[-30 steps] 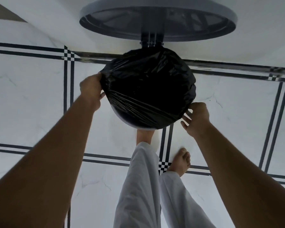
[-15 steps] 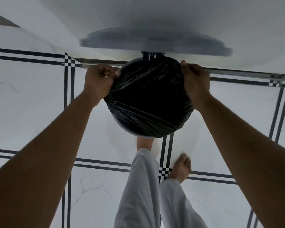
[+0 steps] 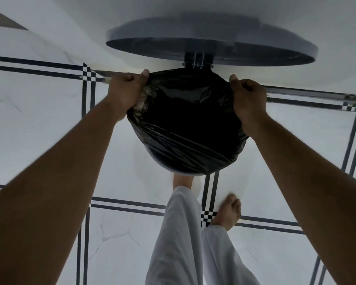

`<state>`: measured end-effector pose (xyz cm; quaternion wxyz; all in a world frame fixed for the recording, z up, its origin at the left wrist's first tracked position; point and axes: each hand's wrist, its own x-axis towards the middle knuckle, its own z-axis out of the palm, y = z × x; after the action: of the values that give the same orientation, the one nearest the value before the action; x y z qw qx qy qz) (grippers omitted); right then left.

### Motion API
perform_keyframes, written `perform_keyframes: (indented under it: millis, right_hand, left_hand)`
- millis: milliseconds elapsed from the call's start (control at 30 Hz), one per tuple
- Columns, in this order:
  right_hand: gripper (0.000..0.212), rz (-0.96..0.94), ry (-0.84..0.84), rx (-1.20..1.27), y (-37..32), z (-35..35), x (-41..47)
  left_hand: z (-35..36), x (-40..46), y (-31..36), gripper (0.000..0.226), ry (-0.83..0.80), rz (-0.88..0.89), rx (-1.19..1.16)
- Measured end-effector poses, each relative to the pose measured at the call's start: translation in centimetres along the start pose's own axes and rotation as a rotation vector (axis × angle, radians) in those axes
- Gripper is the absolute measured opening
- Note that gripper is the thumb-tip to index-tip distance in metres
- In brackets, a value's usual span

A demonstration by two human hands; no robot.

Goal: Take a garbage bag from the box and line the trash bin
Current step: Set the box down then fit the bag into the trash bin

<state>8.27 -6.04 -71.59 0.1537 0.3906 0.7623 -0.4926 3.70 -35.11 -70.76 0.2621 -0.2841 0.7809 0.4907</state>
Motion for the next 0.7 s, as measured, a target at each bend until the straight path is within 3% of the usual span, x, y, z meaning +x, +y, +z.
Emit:
perform_keyframes:
  millis: [100,167,300,367,467,533,600,700]
  right_hand:
    - [0.040,0.018,0.001,-0.011,-0.3,0.0,0.4]
    - [0.038,0.030,0.002,-0.023,-0.2,-0.2,0.3]
    - [0.041,0.051,0.075,0.001,0.7,-1.2,-1.6]
    - [0.050,0.119,0.111,0.047,2.0,-1.8,-3.2]
    - [0.053,0.323,0.118,0.139,4.7,-2.5,-6.0]
    - [0.076,0.498,0.117,0.215,6.5,-2.7,-7.7]
    - [0.082,0.634,0.083,0.309,7.5,-2.7,-9.8]
    - [0.081,0.730,0.029,0.462,8.5,-2.3,-12.5]
  left_hand:
    - [0.9,2.7,-1.1,0.025,-0.090,-0.151,0.109]
    - [0.8,3.3,-3.1,0.027,-0.123,-0.297,0.122]
    - [-0.4,0.0,-6.2,0.044,-0.004,-0.473,-0.280]
    - [-1.0,-3.1,-7.5,0.057,0.047,-0.523,-0.360]
    - [-1.7,-8.4,-9.5,0.067,-0.091,-0.602,-0.512]
    - [-1.5,-11.5,-10.4,0.057,-0.188,-0.625,-0.565]
    - [-0.7,-13.4,-11.1,0.032,-0.199,-0.607,-0.587]
    - [0.6,-14.3,-12.2,0.020,-0.022,-0.567,-0.676]
